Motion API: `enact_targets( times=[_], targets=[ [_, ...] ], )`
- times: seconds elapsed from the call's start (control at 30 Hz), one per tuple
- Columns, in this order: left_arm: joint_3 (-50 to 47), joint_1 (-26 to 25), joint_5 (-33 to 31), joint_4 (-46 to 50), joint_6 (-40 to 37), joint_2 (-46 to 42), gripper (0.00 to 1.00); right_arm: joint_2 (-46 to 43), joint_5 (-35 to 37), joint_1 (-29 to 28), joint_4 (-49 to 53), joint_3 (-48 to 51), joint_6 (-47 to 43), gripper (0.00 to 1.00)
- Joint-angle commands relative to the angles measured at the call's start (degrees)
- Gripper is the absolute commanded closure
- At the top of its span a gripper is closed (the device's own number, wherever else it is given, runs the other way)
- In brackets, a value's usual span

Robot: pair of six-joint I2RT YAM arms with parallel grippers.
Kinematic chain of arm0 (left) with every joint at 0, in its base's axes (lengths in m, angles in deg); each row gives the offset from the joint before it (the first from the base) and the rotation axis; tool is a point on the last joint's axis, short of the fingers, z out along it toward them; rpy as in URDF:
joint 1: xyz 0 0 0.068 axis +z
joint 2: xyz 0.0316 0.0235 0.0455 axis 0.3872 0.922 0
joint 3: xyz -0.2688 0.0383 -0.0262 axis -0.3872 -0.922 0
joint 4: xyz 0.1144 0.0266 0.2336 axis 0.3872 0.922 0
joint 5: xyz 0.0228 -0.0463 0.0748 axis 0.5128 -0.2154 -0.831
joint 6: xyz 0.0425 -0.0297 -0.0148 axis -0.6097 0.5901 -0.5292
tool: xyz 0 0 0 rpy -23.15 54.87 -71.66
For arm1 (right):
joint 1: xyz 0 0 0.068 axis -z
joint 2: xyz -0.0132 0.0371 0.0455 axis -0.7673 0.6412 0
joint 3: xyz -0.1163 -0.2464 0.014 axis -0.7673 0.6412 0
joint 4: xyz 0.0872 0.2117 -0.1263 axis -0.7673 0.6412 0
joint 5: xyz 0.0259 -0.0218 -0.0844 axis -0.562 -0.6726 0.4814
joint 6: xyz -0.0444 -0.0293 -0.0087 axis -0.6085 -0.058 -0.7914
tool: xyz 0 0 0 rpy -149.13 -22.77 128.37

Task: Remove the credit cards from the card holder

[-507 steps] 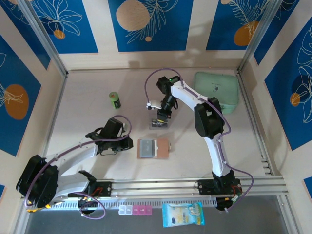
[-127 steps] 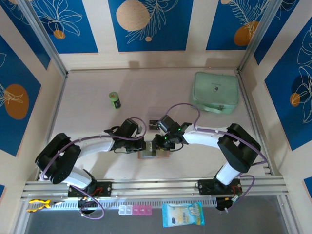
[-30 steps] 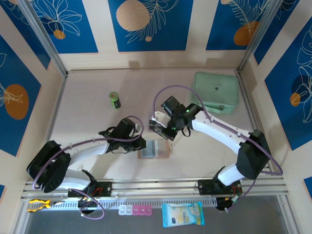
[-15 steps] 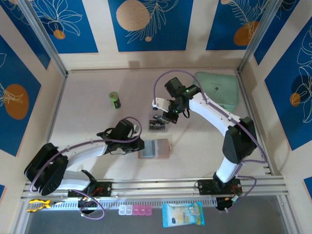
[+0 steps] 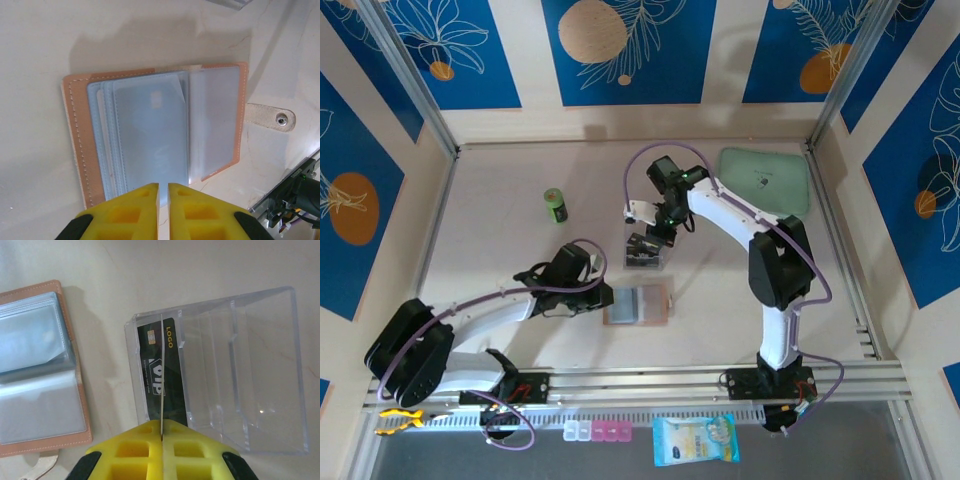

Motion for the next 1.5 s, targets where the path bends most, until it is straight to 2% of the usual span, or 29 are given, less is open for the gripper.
enact_targets(
  times=[0.0, 0.47, 0.57, 0.6, 1.0, 1.2, 1.47],
  targets=[
    [-1.04, 0.77, -0.07, 1.54, -0.24, -0.80, 0.87, 1.18, -1.62, 0.32, 0.94, -1.32, -1.49, 1.00],
    [-1.95, 1.28, -0.17, 1.26, 0.03, -1.58, 0.87, 4.52, -1.50, 0.51, 0.80, -0.48, -2.79, 1.00],
    [-1.82, 1.25, 0.05, 1.24, -0.05, -1.19, 0.87, 4.05, -1.43, 0.65, 0.23, -0.58, -2.44, 0.86],
    [-1.77, 1.23, 0.05, 1.34, -0.16, -1.01, 0.87, 3.82, -1.33, 0.71, 0.13, -0.61, -2.33, 0.84],
    [-1.07, 1.37, 0.07, 1.46, -0.88, -0.09, 0.86, -3.85, -3.87, 0.55, -4.99, 4.35, 2.69, 0.84],
    [-0.46, 1.81, 0.14, 1.38, -1.72, 1.18, 0.87, -8.97, -5.08, 0.26, -14.82, 10.71, 16.17, 0.85],
    [0.08, 1.95, 0.23, -0.03, -2.33, 3.09, 0.87, -16.13, 0.70, -1.56, -29.99, 21.85, 41.52, 0.87]
  ],
)
